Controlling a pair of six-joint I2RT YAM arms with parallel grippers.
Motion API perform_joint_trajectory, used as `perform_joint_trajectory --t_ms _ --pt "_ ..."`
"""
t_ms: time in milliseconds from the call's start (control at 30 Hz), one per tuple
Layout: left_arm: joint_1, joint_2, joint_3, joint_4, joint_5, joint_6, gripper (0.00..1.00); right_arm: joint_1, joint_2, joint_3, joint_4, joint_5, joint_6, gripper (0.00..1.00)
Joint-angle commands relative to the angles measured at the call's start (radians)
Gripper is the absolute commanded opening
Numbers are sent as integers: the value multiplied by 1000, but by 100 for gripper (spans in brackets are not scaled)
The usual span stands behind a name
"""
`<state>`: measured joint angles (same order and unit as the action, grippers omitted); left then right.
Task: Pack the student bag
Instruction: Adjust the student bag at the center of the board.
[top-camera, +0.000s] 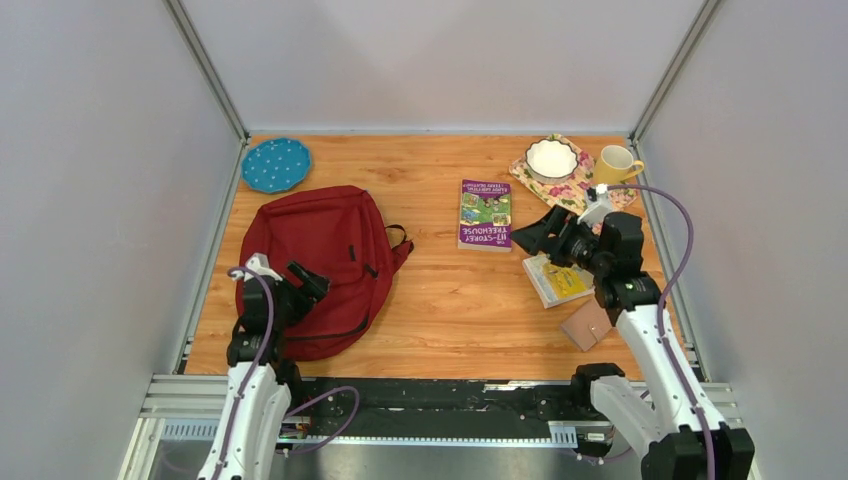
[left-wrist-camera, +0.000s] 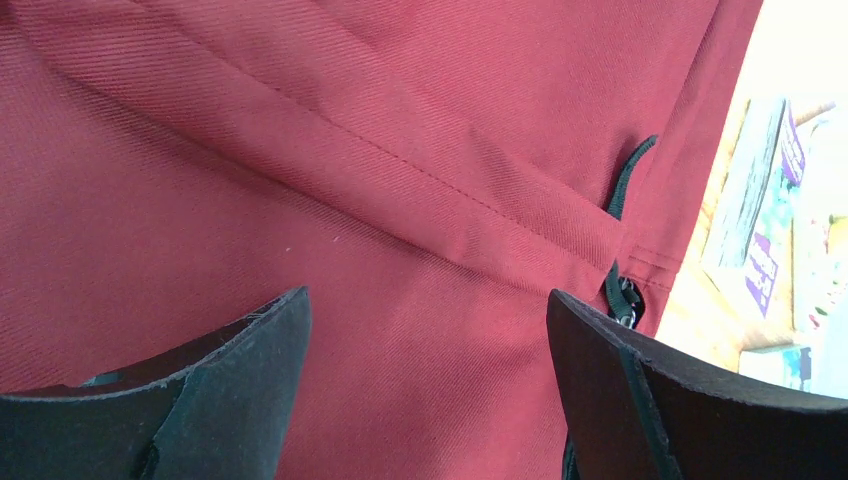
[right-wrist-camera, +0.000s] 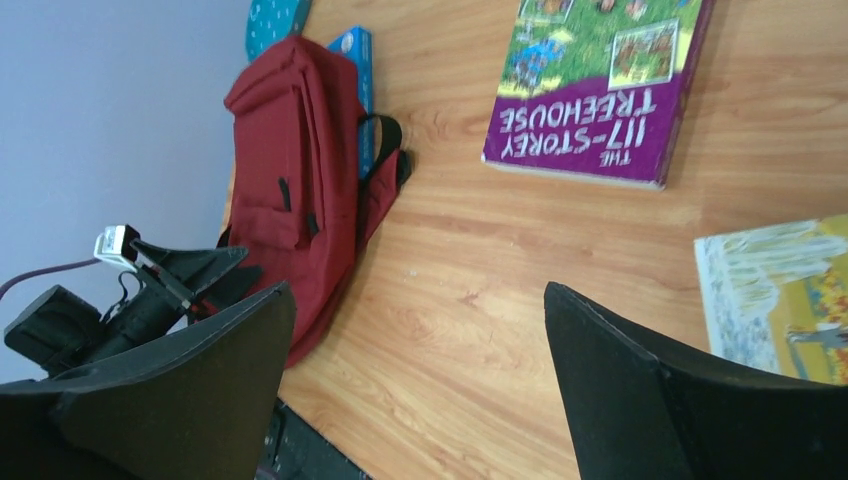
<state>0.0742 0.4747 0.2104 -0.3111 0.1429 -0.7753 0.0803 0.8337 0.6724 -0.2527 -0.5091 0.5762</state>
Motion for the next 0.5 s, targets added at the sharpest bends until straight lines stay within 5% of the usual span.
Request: perform_joint_trajectory --t_ms 0,267,467 --pt "4 -105 1 -141 -84 -16 95 38 76 -30 123 -86 78 97" --pt "4 -275 60 -214 -92 -39 95 283 343 137 188 7 31 97" --pt "4 -245 211 -347 -117 57 95 442 635 308 190 107 40 94"
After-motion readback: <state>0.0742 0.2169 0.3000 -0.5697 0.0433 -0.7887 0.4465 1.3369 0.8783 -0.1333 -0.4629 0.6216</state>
